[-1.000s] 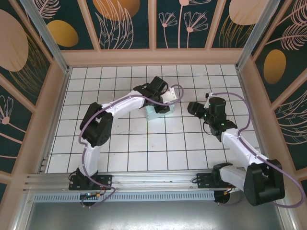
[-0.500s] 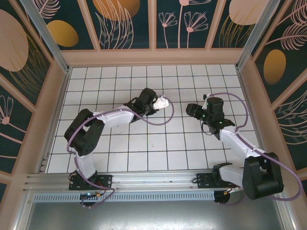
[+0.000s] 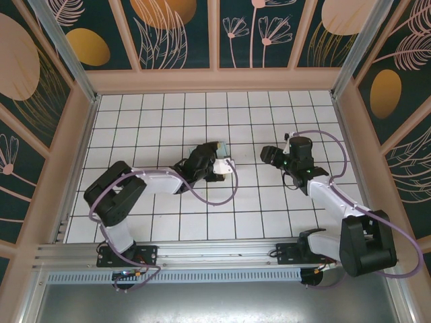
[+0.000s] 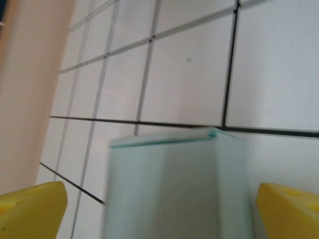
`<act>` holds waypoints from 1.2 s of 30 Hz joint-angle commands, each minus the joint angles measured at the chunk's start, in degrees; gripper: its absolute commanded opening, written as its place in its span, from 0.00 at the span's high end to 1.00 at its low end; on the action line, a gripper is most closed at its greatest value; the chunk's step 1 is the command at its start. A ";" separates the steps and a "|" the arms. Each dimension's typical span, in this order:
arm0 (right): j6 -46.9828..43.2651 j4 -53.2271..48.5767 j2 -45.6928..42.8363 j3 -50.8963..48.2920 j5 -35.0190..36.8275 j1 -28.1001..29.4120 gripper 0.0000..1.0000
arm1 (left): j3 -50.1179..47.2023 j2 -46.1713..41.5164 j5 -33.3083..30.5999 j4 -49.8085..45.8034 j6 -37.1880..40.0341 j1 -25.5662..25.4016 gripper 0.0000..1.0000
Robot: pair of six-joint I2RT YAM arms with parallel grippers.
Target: Fold the paper box
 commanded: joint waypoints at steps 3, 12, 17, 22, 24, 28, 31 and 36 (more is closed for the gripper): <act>-0.55 3.98 -0.76 1.29 0.52 -0.84 0.15 | -5.13 -9.80 0.73 12.75 -16.72 1.95 0.01; -4.16 10.38 -2.03 -0.19 9.21 -3.11 0.09 | -15.46 -22.96 -4.39 18.94 -42.09 16.30 0.01; -12.40 20.66 -3.07 -4.83 20.76 -3.82 0.09 | -19.23 -25.95 -14.35 15.07 -49.38 24.91 0.01; -21.98 38.53 -3.30 -15.36 30.71 -5.14 0.09 | -24.03 -26.95 -16.87 16.73 -50.26 31.84 0.01; -22.84 47.98 -1.89 -20.74 29.75 -6.78 0.08 | -25.94 -25.91 -17.82 19.27 -50.30 35.16 0.01; -19.30 69.68 5.02 -28.40 22.93 -11.39 0.05 | -30.09 -20.37 -12.61 33.37 -49.03 39.08 0.01; -21.63 73.11 8.98 -27.10 20.60 -11.70 0.03 | -30.97 -15.20 -12.40 39.84 -51.87 41.56 0.01; -23.10 87.06 22.96 -26.54 16.52 -12.75 0.01 | -34.24 -13.26 -5.85 46.43 -53.07 44.40 0.01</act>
